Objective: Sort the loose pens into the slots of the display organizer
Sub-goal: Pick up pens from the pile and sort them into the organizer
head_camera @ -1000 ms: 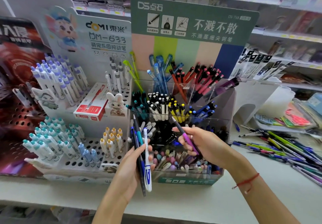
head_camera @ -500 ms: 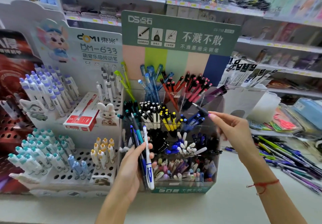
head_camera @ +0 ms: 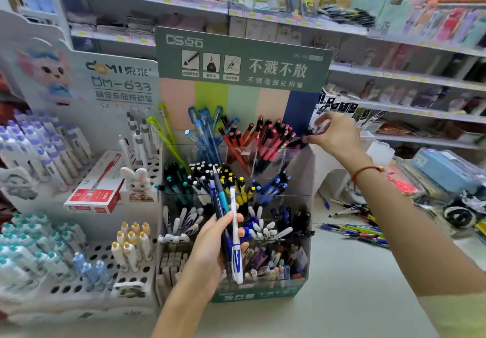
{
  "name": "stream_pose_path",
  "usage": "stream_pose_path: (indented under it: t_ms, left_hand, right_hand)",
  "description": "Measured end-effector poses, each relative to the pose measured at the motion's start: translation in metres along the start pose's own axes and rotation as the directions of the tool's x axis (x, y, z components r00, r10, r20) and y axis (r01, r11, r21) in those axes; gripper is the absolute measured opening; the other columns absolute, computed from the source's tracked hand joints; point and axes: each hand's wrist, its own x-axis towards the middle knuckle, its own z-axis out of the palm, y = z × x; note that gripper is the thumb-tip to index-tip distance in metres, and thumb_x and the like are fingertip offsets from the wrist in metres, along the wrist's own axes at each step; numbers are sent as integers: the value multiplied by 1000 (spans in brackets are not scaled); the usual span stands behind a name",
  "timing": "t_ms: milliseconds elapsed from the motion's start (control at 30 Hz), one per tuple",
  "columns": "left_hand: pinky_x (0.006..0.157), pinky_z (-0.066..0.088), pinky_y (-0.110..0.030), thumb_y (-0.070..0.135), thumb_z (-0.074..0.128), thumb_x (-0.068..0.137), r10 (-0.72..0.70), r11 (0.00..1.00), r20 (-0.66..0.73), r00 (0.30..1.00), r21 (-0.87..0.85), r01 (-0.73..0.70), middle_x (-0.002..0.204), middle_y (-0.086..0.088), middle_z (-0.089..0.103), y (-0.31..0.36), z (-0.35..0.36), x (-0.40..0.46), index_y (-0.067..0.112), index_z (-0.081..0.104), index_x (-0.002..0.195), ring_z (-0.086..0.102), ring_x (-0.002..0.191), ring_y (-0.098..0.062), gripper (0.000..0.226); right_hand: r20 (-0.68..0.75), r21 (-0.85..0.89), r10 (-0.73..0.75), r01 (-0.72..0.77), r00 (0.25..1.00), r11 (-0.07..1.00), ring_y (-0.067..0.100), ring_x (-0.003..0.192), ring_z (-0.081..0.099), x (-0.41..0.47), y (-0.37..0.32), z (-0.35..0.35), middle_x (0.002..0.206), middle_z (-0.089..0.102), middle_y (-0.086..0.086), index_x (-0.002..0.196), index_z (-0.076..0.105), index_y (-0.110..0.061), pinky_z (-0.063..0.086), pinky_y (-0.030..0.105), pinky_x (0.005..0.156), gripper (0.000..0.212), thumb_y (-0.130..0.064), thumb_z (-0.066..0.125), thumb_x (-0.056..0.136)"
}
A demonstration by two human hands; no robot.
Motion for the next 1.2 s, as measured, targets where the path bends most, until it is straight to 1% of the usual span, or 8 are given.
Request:
stream_pose_path:
  t_ms: [300, 433, 600, 767, 867, 967, 1067, 1200]
  left_hand:
    - [56, 54, -27, 21, 48, 99, -1, 999, -20, 1000, 46, 2, 70, -1, 58, 4, -6, -6, 1, 60, 118, 54, 64, -15, 30]
    - [60, 54, -36, 20, 48, 98, -4, 999, -14, 1000, 33, 5, 75, -1, 60, 3, -6, -7, 4, 58, 123, 54, 66, -16, 31]
    - [57, 59, -31, 17, 48, 98, 22, 1000, -19, 1000, -20, -22, 88, -8, 64, 2, -7, -11, 5, 60, 119, 60, 79, -22, 27]
    - [52, 56, -24, 16, 44, 100, 174, 960, -136, 975, -198, -199, 68, 0, 59, -1, -10, -22, 10, 60, 97, 59, 54, -8, 18]
    - [47, 55, -24, 18, 42, 101, 221, 928, -181, 958, -263, -264, 62, 4, 65, -1, -16, -26, 8, 59, 100, 66, 55, -7, 19]
    - [64, 59, -25, 20, 43, 101, 224, 924, -235, 946, -259, -282, 79, 1, 73, -1, -16, -23, 8, 58, 105, 71, 73, -9, 20]
    - [60, 58, -38, 28, 43, 101, 196, 954, -218, 956, -183, -238, 97, -7, 74, -7, -11, -19, 13, 59, 104, 71, 78, -19, 22]
    - [71, 55, -36, 25, 41, 102, 200, 957, -198, 960, -168, -234, 92, 3, 75, -13, -2, -16, 14, 56, 102, 70, 85, -8, 19]
  right_hand:
    - [-252, 270, -73, 142, 965, 952, 25, 104, 61, -23, -14, 48, 117, 65, 11, 128, 55, -7, 47, 32, 89, 42, 8, 49, 89]
    - [-196, 419, -28, 110, 980, 901, 22, 94, 66, -26, -12, 53, 112, 67, 6, 123, 51, -9, 52, 37, 88, 36, 0, 60, 89]
    - [-188, -16, -169, 169, 968, 985, 32, 105, 60, -38, -7, 52, 107, 68, 13, 120, 63, -15, 49, 40, 80, 26, -20, 54, 96]
    - [-224, -59, -208, 199, 952, 978, 27, 129, 37, -62, -5, 52, 136, 49, 11, 139, 43, -8, 36, 38, 104, 58, -22, 65, 87]
    - [-251, 39, -225, 242, 942, 970, 21, 116, 44, -98, -20, 45, 120, 55, 6, 128, 49, -12, 40, 32, 96, 46, -24, 65, 87]
    - [112, 380, -225, 167, 968, 910, 7, 79, 57, -148, -45, 35, 85, 63, -6, 96, 59, -20, 45, 18, 70, 13, -33, 59, 93]
    - [572, 550, -249, -140, 782, 823, 10, 64, 65, -190, -60, 36, 76, 69, 0, 90, 61, -20, 47, 21, 59, 28, -48, 59, 89]
    - [566, 583, -275, -142, 777, 800, 12, 62, 64, -212, -52, 35, 81, 67, 2, 98, 61, -20, 50, 20, 56, 21, -27, 74, 83]
